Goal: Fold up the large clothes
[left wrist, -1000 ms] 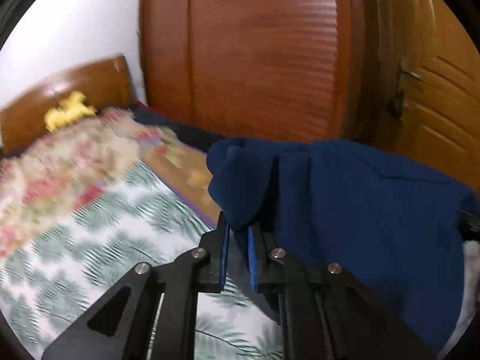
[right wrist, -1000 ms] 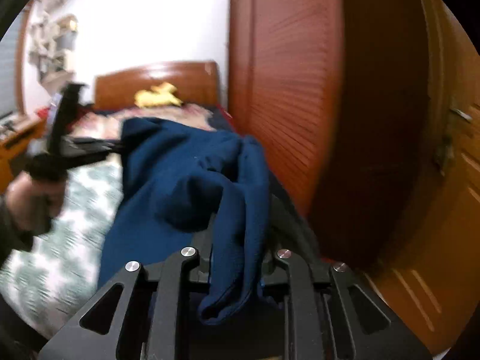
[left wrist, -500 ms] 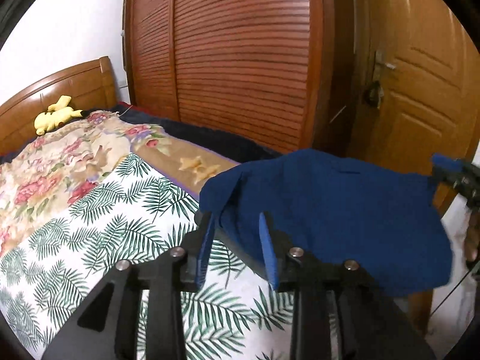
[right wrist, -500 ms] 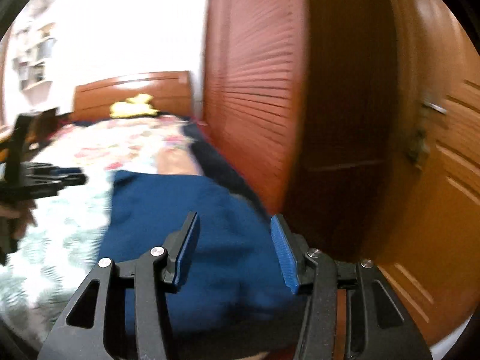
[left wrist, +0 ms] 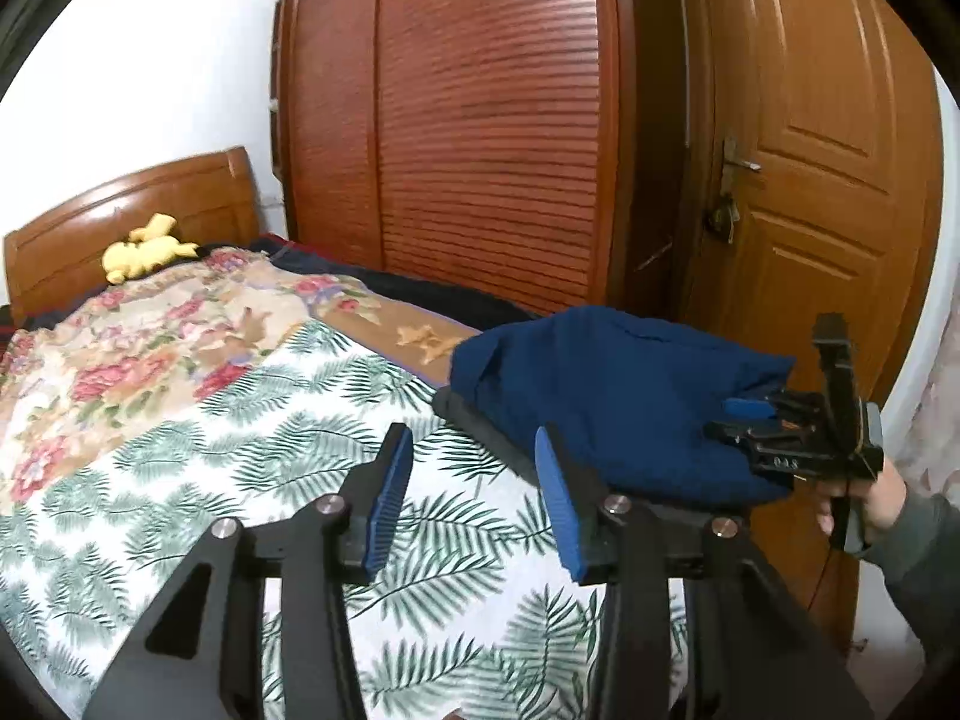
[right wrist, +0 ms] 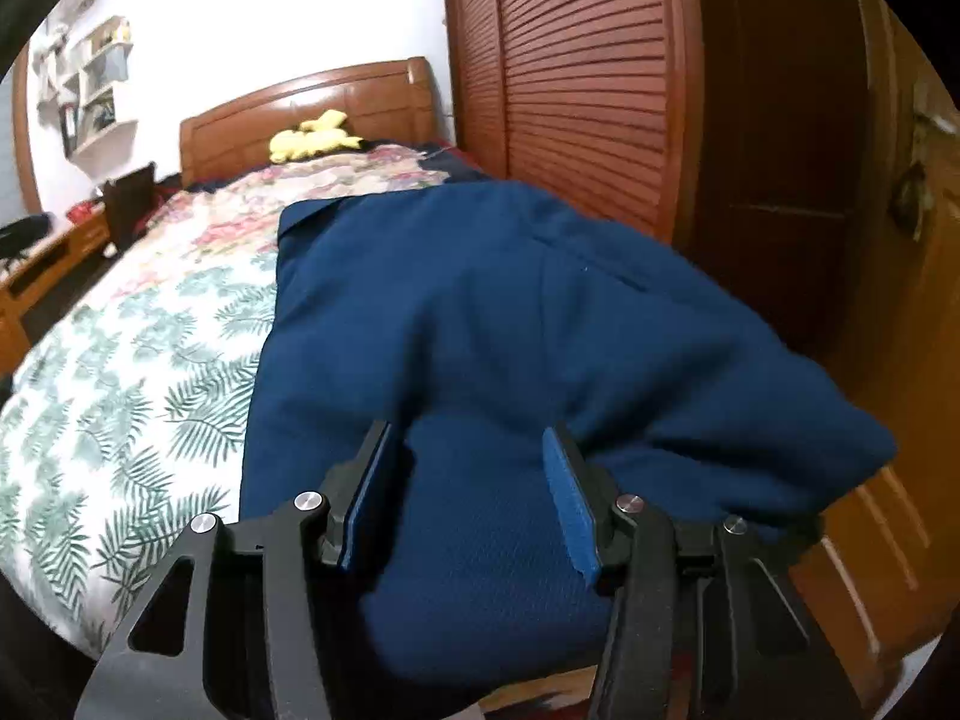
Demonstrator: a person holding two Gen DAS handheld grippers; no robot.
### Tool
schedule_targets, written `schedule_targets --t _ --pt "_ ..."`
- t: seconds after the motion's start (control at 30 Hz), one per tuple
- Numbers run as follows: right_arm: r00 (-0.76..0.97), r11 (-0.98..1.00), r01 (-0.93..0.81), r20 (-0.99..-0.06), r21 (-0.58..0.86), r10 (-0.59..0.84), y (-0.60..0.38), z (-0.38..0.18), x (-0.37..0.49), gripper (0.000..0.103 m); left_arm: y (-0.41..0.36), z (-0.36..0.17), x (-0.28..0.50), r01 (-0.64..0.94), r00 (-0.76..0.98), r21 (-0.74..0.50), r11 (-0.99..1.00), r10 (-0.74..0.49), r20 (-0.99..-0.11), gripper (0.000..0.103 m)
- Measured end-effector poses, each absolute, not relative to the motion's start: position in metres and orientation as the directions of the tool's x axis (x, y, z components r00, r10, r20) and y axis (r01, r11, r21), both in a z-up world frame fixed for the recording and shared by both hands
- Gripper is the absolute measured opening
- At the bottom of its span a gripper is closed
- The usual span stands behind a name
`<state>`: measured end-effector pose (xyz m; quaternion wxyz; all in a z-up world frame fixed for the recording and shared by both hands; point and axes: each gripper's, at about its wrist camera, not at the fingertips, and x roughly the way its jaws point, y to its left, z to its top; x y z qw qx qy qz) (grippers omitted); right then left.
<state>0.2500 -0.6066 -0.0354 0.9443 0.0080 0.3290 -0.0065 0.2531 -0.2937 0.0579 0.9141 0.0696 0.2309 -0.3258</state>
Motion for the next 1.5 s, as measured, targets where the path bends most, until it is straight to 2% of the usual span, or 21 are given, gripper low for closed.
schedule_targets --t 0.2,0.53,0.63,0.87,1.2,1.5 --pt "0.812 0.996 0.066 -0.577 -0.053 -0.085 -0.589 0.003 0.221 0.052 -0.248 0.072 0.22 0.586 0.722 -0.024 0.81 -0.535 -0.439 0.045" --pt "0.868 0.999 -0.011 -0.496 -0.039 -0.01 -0.497 0.044 0.188 0.075 -0.182 0.088 0.17 0.513 0.777 -0.018 0.858 -0.473 -0.415 0.045" --pt "0.877 0.999 -0.034 -0.48 -0.029 0.016 -0.471 0.049 0.178 0.079 -0.166 0.091 0.156 0.47 0.807 0.023 0.882 -0.42 -0.415 0.045" --pt "0.88 0.994 -0.109 -0.463 0.015 0.104 -0.412 0.056 0.161 0.08 -0.126 0.088 0.134 0.383 0.841 0.011 0.924 -0.344 -0.417 0.045" --pt "0.859 0.961 -0.272 -0.437 0.048 0.265 -0.316 0.052 0.142 0.08 -0.065 0.056 0.106 0.254 0.861 -0.042 0.966 -0.245 -0.446 0.045" --pt "0.831 0.943 -0.329 -0.457 0.053 0.316 -0.268 0.033 0.134 0.08 -0.021 0.03 0.082 0.108 0.881 -0.035 0.994 -0.112 -0.46 0.046"
